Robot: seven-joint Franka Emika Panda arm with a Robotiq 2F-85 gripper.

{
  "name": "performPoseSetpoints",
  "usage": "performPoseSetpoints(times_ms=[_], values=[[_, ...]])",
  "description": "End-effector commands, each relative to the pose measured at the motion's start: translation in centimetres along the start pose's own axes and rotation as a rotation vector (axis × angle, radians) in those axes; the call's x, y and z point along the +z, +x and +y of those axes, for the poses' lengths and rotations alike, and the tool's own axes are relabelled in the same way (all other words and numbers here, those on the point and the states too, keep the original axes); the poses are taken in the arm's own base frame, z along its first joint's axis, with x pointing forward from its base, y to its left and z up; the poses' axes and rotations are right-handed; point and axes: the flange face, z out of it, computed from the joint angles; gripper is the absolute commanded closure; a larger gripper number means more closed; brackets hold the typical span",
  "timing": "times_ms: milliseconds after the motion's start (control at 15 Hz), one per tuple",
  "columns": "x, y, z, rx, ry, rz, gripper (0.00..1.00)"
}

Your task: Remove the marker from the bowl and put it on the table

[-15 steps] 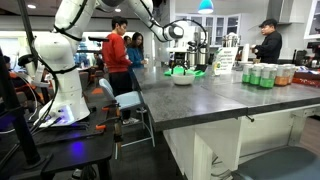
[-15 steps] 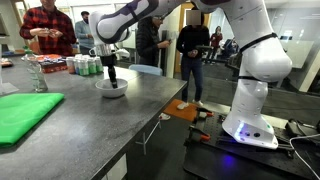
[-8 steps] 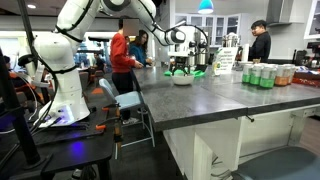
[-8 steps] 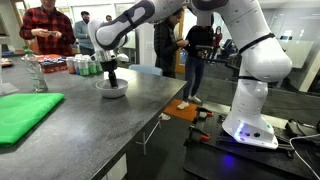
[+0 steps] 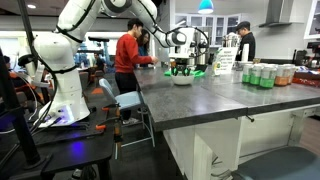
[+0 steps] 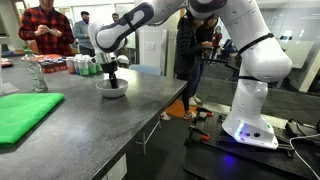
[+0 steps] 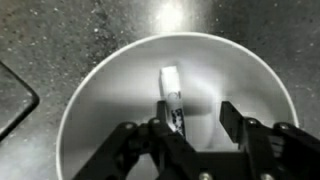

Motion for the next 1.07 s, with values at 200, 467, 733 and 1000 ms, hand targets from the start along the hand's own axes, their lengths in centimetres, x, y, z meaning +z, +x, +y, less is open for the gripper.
performPoseSetpoints(times_ms=[200,467,733,1000], values=[[-1.1,-0.2,0.9,-0.014,-0.013,0.003,0.92],[-2.9,-0.7,1.2,-0.008,-0.026,0.034,0.95],[-5.4,-1.6,1.5,0.022,-0.048,0.045,0.95],[-8.7,-3.8,1.9,0.051,-0.052,0.046,0.95]])
